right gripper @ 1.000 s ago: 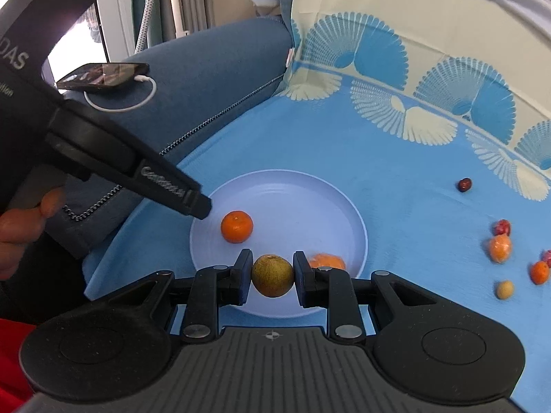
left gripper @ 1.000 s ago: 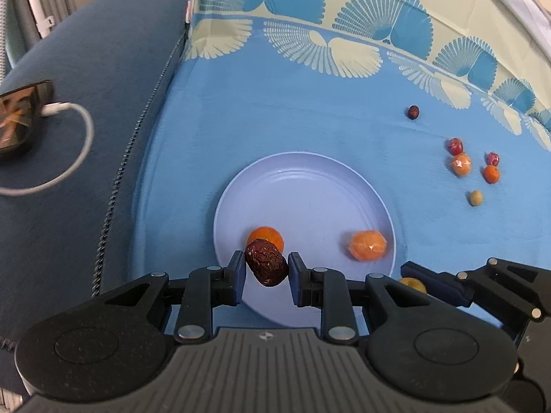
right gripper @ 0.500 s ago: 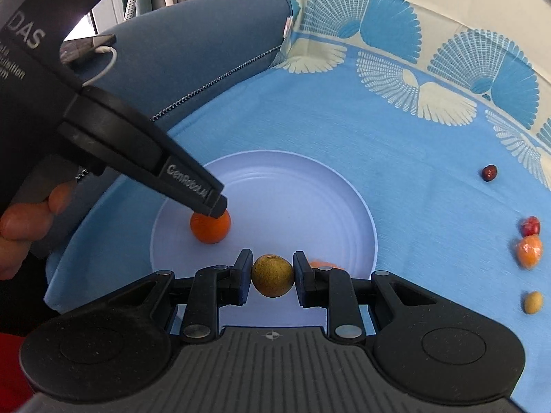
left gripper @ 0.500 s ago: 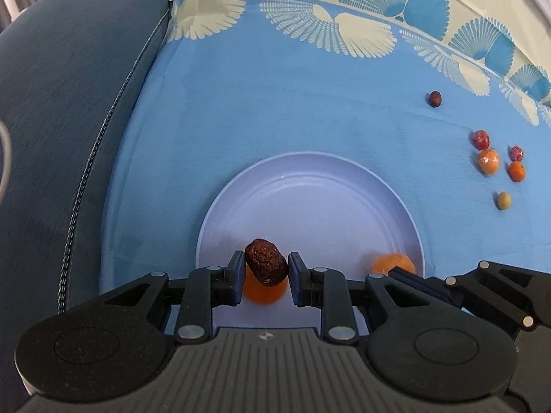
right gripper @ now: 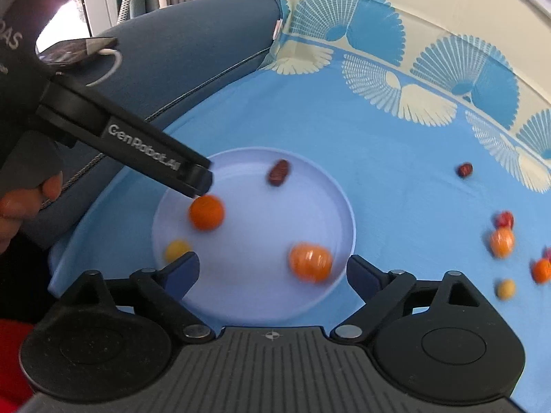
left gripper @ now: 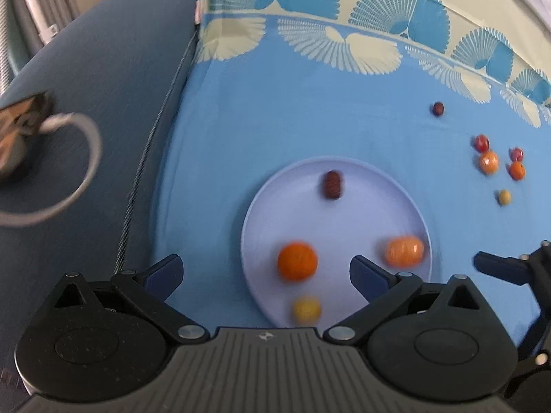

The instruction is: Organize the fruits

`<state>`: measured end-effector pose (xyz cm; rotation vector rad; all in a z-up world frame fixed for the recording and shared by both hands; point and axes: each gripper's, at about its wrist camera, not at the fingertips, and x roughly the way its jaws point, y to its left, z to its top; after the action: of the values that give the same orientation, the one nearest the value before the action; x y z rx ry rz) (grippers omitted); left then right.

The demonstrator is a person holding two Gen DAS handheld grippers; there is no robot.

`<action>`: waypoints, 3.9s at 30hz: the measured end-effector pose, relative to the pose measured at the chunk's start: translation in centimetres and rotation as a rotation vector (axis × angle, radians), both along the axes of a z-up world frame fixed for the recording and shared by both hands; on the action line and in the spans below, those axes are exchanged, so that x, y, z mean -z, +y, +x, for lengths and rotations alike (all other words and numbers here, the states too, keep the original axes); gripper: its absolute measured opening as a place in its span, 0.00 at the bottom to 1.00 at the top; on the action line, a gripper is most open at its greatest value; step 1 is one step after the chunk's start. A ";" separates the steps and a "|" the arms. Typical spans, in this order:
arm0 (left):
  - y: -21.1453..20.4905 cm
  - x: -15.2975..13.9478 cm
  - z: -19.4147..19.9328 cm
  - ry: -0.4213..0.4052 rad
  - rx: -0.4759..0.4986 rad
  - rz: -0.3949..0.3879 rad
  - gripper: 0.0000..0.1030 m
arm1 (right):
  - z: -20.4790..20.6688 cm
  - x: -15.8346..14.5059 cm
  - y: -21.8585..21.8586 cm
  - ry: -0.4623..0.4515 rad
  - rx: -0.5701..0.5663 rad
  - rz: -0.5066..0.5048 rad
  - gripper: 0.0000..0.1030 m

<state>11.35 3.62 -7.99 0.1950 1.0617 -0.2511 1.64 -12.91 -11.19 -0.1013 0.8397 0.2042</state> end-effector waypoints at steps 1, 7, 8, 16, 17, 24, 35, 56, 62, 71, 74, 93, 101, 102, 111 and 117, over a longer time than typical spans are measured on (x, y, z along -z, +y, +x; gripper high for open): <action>0.3 -0.3 -0.8 0.002 -0.008 0.004 1.00 | -0.9 -0.3 0.1 0.002 0.002 0.004 0.92; 2.1 -1.6 -5.7 0.017 -0.066 0.009 1.00 | -5.6 -2.5 1.2 -0.022 0.004 0.019 0.95; 2.3 -1.8 -6.5 0.020 -0.071 0.007 1.00 | -6.3 -2.9 1.3 -0.033 0.002 0.014 0.96; 2.2 -3.5 -11.6 -0.022 -0.042 0.013 1.00 | -11.0 -5.5 1.0 -0.146 0.043 -0.010 0.99; 2.1 -3.8 -12.0 -0.034 -0.039 0.010 1.00 | -11.5 -5.8 1.0 -0.158 0.045 -0.011 0.99; 1.6 -5.6 -14.1 -0.103 -0.016 0.005 1.00 | -14.3 -7.2 0.6 -0.240 0.050 -0.019 0.99; 2.4 -6.7 -15.4 -0.135 -0.035 -0.009 1.00 | -15.9 -8.2 1.2 -0.287 0.032 -0.027 0.99; 3.2 -6.6 -15.1 -0.129 -0.042 -0.031 1.00 | -16.0 -8.4 2.0 -0.278 0.010 -0.051 0.99; 3.1 -6.3 -14.8 -0.118 -0.040 -0.025 1.00 | -15.6 -8.2 2.1 -0.265 0.010 -0.048 0.99; 2.6 -6.1 -14.5 -0.117 -0.027 -0.011 1.00 | -15.2 -8.1 1.8 -0.254 0.018 -0.037 0.99; 2.5 -6.0 -14.5 -0.115 -0.025 -0.007 1.00 | -15.1 -8.0 1.7 -0.250 0.022 -0.032 0.99; 1.5 -5.2 -13.3 -0.093 -0.015 0.030 1.00 | -13.8 -6.9 0.7 -0.219 0.054 0.006 0.99; -1.1 -5.2 -11.5 -0.078 0.014 0.050 1.00 | -13.1 -5.8 -2.2 -0.215 0.164 0.043 0.99; -1.7 -5.2 -11.1 -0.074 0.020 0.050 1.00 | -13.0 -5.6 -2.8 -0.213 0.184 0.048 0.99; -9.2 -5.1 -6.8 -0.060 0.095 0.009 1.00 | -11.1 -2.8 -10.6 -0.202 0.415 0.061 0.99; -17.3 -3.8 -3.2 -0.081 0.187 0.014 1.00 | -8.9 -0.5 -17.5 -0.217 0.585 0.047 0.99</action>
<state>8.17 -13.71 -4.15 0.3152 0.9661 -0.4013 -7.24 -30.45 -10.74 0.1648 0.6178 -0.3323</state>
